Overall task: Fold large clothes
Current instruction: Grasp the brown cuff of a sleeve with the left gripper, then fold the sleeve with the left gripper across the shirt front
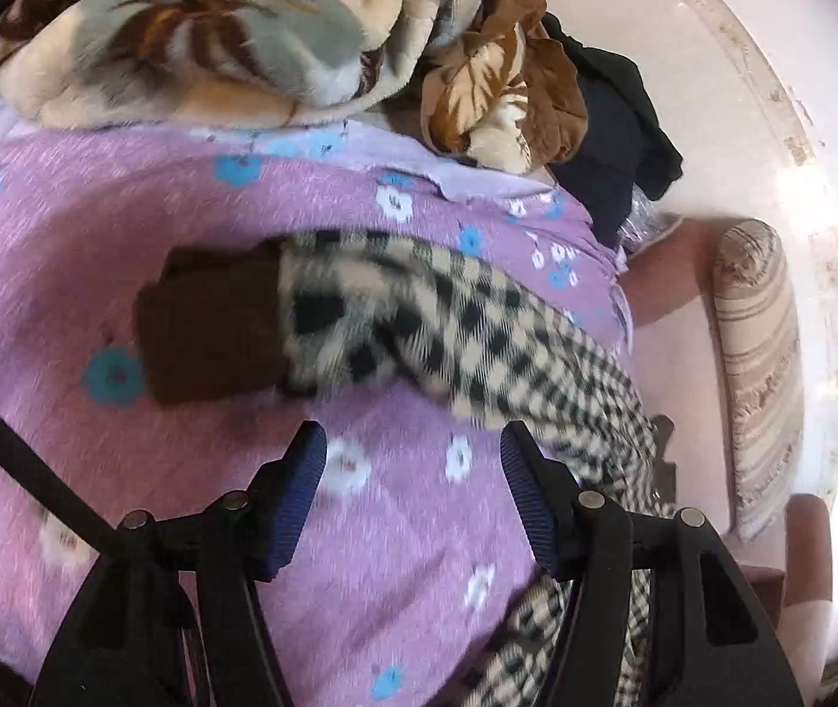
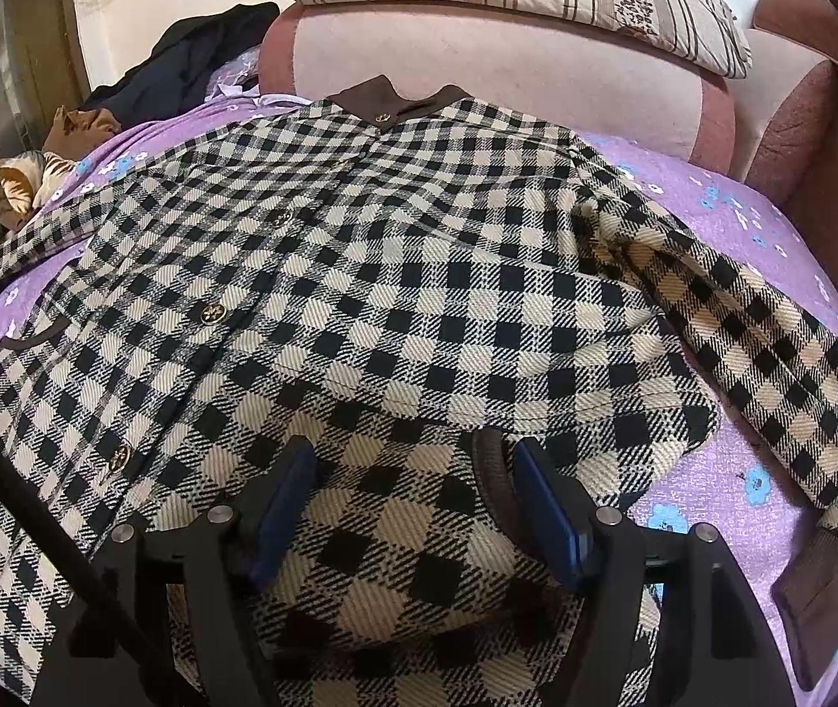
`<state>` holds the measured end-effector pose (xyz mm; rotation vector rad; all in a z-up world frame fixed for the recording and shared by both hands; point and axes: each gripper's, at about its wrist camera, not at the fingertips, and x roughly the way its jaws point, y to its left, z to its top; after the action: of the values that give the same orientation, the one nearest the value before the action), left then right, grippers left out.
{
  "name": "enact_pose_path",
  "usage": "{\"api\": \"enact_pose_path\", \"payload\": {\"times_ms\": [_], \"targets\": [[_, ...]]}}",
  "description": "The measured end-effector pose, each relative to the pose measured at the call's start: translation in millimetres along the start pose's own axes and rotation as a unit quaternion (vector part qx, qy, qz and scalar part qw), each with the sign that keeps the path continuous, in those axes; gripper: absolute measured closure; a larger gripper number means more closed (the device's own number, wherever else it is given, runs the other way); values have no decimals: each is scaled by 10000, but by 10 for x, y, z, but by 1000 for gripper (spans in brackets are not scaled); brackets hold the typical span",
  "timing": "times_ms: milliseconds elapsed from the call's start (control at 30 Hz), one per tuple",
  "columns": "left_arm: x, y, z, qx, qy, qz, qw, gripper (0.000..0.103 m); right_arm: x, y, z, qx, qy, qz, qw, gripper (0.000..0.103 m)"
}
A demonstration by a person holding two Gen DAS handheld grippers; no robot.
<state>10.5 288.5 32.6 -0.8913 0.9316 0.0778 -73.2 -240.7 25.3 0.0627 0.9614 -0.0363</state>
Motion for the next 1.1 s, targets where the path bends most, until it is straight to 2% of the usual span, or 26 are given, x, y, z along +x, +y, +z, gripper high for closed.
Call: {"api": "enact_pose_path", "payload": {"times_ms": [233, 333, 400, 467, 600, 700, 800, 933, 1000, 1100], "targets": [[259, -13, 266, -145, -138, 400, 9990, 44, 16, 26, -13, -83, 3, -55, 10000, 28], [246, 26, 381, -345, -283, 480, 9978, 61, 22, 43, -18, -130, 3, -83, 9999, 28], [222, 40, 457, -420, -380, 535, 9970, 86, 23, 44, -19, -150, 1, -85, 9999, 28], [213, 0, 503, -473, -391, 445, 9971, 94, 21, 38, -17, -150, 1, -81, 9999, 28], [124, -456, 439, 250, -586, 311, 9975, 95, 20, 48, -16, -171, -8, -95, 9998, 28], [118, -951, 239, 923, -476, -66, 9946, 95, 3, 19, -1, -71, -14, 31, 10000, 28], [251, -1514, -101, 1608, -134, -529, 9855, 95, -1, -41, 23, 159, -5, 215, 9996, 28], [579, -2225, -782, 2473, 558, -1006, 9621, 95, -22, -108, 45, 361, -19, 370, 9987, 28], [779, -2480, -1140, 2759, 918, -1119, 9502, 95, -35, -126, 51, 400, -40, 389, 9984, 28], [1026, -2721, -1601, 3149, 1245, -1124, 9342, 95, -44, -159, 51, 459, -57, 420, 9980, 28]]}}
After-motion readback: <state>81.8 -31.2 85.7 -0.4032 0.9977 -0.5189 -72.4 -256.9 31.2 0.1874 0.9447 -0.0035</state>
